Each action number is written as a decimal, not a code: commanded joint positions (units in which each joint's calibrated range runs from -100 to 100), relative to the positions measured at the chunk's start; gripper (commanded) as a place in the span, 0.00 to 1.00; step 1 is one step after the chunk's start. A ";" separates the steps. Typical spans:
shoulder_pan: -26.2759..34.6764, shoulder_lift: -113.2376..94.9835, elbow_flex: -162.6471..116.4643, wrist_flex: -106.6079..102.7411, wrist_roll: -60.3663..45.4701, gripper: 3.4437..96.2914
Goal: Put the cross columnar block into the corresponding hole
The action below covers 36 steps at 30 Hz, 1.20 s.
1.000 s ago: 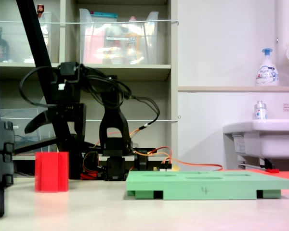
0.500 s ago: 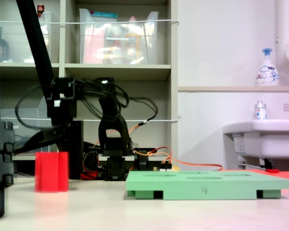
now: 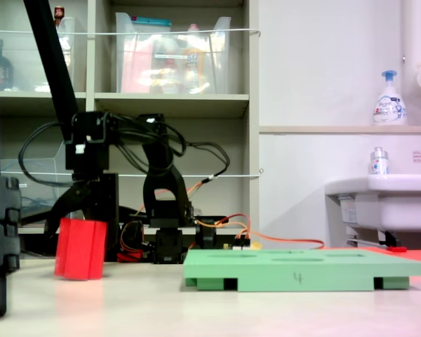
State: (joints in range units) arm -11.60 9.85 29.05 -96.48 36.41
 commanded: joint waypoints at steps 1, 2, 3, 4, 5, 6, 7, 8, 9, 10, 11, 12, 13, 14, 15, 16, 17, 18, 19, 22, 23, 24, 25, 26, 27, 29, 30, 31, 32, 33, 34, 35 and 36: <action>-0.05 -0.77 0.16 -2.56 -0.34 0.41; -0.10 -0.91 0.16 -3.52 -0.29 0.40; -0.24 -1.19 0.26 -3.52 -0.29 0.38; -0.24 -1.89 0.26 -3.52 -0.29 0.38; -0.29 -2.45 0.26 -3.52 -0.24 0.38; -0.29 -3.42 0.26 -3.52 -0.15 0.38; -0.29 -4.26 0.26 -3.52 0.00 0.38; -0.29 -5.80 0.26 -3.52 0.10 0.38; -0.24 -7.89 0.26 -3.52 0.20 0.38; -0.24 -9.85 0.26 -3.52 0.39 0.38; -0.10 -12.50 0.26 -3.52 0.68 0.38; 0.20 -15.72 0.26 -3.52 1.07 0.38; 0.49 -19.35 0.16 -3.52 1.81 0.38; 1.27 -24.93 0.06 -3.52 3.42 0.38; 1.66 -28.15 -0.54 -3.52 4.20 0.38; 2.20 -32.34 -1.54 -3.52 5.37 0.38; 2.83 -36.11 -2.63 -3.52 6.45 0.38; 3.47 -39.46 -3.43 -3.52 7.57 0.38; 4.35 -42.53 -4.03 -3.52 8.60 0.38; 7.33 -48.82 -6.22 -3.52 11.43 0.38; 8.64 -50.91 -7.32 -3.52 12.60 0.38; 9.82 -51.89 -8.12 -3.52 13.53 0.38; 11.53 -53.01 -9.01 -3.52 14.80 0.38; 13.09 -53.15 -9.51 -3.52 15.68 0.38; 14.51 -53.15 -10.21 -3.52 16.85 0.38; 17.63 -53.15 -11.31 -3.52 19.15 0.38; 19.39 -52.59 -11.61 -3.52 20.46 0.38; 21.10 -51.89 -11.61 -3.52 21.64 0.38; 22.71 -50.77 -11.51 -3.52 23.20 0.38; 24.27 -49.93 -11.41 -3.52 24.86 0.38; 25.79 -48.96 -11.21 -3.52 26.47 0.38; 27.40 -47.42 -10.51 -3.52 28.13 0.38; 28.82 -45.88 -9.71 -3.52 29.60 0.38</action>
State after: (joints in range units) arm 14.97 -36.66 15.73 -98.24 62.74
